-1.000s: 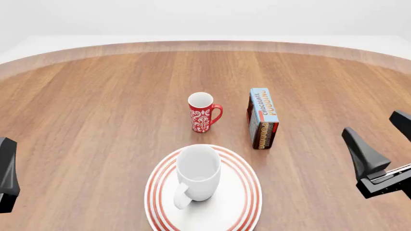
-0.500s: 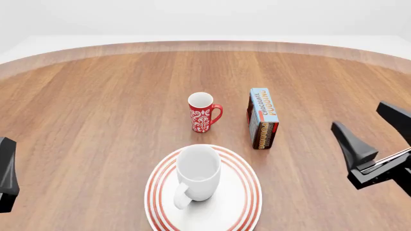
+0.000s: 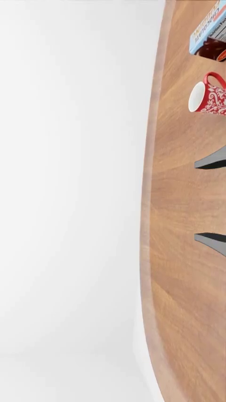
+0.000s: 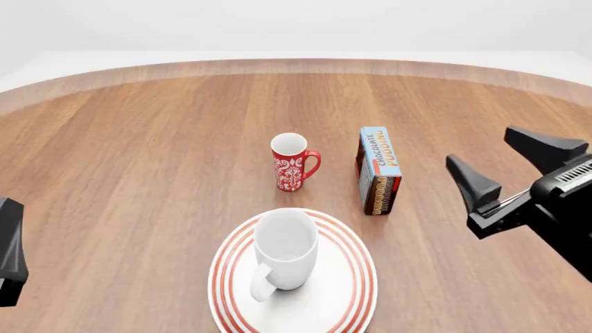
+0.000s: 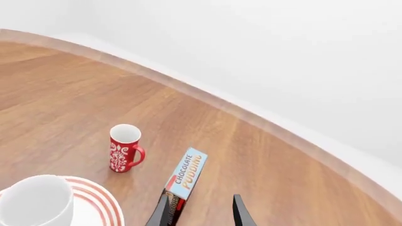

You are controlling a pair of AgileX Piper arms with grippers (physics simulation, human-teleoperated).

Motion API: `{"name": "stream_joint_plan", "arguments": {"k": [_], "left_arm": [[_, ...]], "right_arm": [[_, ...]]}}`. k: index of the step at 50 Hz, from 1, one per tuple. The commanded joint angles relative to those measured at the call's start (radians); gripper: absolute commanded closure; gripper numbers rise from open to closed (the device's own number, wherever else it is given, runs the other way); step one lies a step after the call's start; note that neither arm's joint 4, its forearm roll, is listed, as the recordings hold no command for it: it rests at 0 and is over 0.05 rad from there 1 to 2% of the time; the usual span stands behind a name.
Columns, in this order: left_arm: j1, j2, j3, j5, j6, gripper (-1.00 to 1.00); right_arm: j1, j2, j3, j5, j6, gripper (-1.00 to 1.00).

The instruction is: Pick up the white mug and put it on the plate, and put the chocolate pudding to the right of the plate.

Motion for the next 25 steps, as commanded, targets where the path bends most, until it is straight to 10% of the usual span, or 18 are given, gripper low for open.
{"name": "stream_joint_plan", "arguments": {"k": [1,25], "left_arm": [[0.0,0.0,0.0,-0.001,-0.002,-1.0],[-0.002,0.0,-0.001,-0.002,-0.001,-1.0]], "right_arm": [[0.007,0.141,-0.045,-0.072,0.0,-1.0],[0.002,0.202,-0.101,-0.046,0.008,-1.0]]}}
